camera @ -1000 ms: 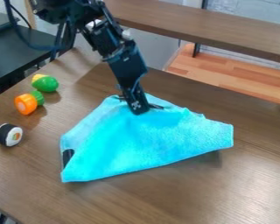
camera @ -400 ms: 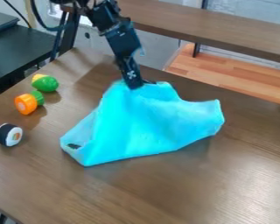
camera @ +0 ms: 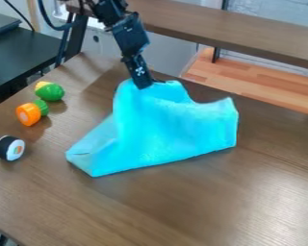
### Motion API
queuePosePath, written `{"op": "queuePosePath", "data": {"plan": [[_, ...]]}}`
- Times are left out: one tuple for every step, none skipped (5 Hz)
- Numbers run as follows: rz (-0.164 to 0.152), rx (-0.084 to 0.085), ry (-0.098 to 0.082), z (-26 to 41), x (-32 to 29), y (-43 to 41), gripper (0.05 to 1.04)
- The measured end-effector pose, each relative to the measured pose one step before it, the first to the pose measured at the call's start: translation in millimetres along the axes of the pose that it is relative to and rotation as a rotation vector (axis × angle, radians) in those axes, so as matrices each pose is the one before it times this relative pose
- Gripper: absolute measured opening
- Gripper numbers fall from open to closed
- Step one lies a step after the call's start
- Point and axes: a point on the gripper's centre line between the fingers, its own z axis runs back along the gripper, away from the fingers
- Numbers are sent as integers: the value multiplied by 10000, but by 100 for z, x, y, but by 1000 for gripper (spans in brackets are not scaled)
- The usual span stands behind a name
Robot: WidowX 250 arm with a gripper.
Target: Fold blue cloth from bottom right to top left
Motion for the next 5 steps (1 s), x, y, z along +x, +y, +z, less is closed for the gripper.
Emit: {"op": "queuePosePath", "data": {"plan": [[171, -1, -3, 504, -164, 1187, 64], [4, -89, 73, -104, -426, 694, 91], [-213, 44, 289, -276, -599, 296, 255], [-45, 26, 273, -593, -852, 8, 533], [48, 63, 185, -796, -1531, 169, 828]]}}
